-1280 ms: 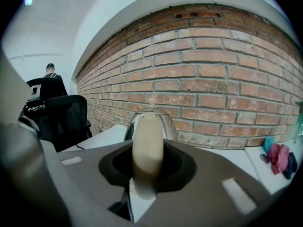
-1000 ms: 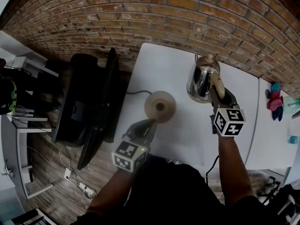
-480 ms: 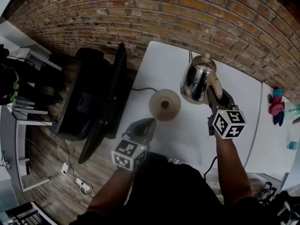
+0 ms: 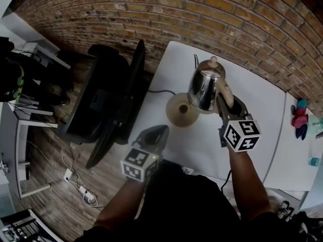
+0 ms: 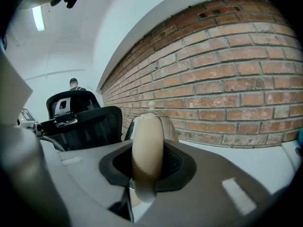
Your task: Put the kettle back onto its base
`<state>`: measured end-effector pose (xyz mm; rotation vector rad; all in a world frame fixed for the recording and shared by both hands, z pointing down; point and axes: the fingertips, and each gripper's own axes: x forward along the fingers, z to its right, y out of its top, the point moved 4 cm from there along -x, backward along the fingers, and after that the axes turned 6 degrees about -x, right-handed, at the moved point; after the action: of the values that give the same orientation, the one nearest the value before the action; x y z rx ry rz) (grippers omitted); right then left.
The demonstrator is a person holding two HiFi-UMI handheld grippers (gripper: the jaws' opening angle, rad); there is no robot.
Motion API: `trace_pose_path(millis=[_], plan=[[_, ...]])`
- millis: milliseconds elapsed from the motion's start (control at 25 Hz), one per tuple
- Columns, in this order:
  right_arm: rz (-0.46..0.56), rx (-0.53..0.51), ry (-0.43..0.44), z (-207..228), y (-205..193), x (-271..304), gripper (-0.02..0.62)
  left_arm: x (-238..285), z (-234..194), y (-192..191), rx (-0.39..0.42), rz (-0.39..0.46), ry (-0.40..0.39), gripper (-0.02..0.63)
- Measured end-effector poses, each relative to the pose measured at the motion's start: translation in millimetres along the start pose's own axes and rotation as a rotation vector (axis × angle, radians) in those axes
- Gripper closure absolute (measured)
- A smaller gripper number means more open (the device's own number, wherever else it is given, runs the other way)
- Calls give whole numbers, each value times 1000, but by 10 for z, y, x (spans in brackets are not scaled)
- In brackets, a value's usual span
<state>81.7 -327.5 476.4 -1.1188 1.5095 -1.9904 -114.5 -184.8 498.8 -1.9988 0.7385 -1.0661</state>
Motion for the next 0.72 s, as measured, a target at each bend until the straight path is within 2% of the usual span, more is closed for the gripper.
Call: trace_pose_path(millis=[720], plan=[[-21,-32,101,-484,-21,178,489,-261,-12,-125,-31,27,42,606]])
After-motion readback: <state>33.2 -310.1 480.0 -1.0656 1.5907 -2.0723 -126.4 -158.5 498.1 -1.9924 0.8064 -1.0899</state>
